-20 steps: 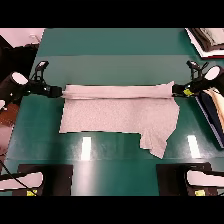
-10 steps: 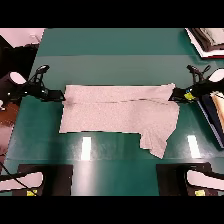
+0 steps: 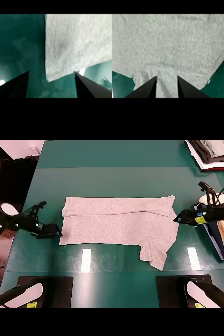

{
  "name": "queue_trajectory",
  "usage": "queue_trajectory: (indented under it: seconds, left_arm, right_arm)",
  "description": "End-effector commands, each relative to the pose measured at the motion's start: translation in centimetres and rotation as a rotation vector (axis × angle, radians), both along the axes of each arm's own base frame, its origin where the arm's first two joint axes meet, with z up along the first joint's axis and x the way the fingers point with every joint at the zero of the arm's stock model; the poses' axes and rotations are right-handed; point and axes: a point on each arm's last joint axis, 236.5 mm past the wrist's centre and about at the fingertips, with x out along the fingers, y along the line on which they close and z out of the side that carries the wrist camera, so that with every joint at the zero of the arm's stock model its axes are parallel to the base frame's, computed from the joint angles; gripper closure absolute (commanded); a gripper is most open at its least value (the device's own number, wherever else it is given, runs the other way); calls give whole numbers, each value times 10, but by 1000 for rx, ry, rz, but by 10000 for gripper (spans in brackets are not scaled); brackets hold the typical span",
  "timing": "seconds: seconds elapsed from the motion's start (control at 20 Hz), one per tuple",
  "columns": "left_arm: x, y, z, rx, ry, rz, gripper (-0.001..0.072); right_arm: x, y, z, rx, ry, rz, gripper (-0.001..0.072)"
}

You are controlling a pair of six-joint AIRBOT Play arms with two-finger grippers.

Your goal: Fold the shirts.

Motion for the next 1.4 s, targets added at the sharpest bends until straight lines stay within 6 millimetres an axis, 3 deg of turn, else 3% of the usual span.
queue_trajectory:
  seconds: [0.0,0.4,0.45,0.5,0.55,0.65,0.75,0.95,1.05,1.2,1.35]
  left_arm:
    - [-21,-12,-15,-44,44,33,66]
    - [-23,-24,-22,-97,47,83,67]
    - [-21,-24,-22,-97,42,88,137]
    - [-20,-24,-23,-96,36,90,381]
    - [-18,-23,-23,-92,27,89,526]
    - [-16,-23,-21,-91,18,86,682]
    - [-9,-21,-14,-87,-8,81,684]
    - [7,-19,13,-77,-95,69,684]
    - [9,-19,18,-76,-110,67,684]
    - [7,-20,18,-79,-105,64,684]
    - [6,-20,19,-83,-103,64,684]
  right_arm:
    - [-13,4,4,-1,-36,-3,421]
    - [-16,5,10,-4,-51,2,421]
    - [-16,5,10,-4,-49,3,421]
    - [-18,5,10,-4,-44,6,421]
    - [-19,6,9,-4,-36,10,421]
    - [-28,6,7,-4,-4,25,421]
    - [-45,0,-5,-31,79,14,421]
    - [-103,-7,-61,-61,328,-22,419]
    - [-126,0,-84,-41,405,-23,359]
    - [-131,2,-109,-35,414,-96,360]
    - [-111,17,-114,48,337,-165,364]
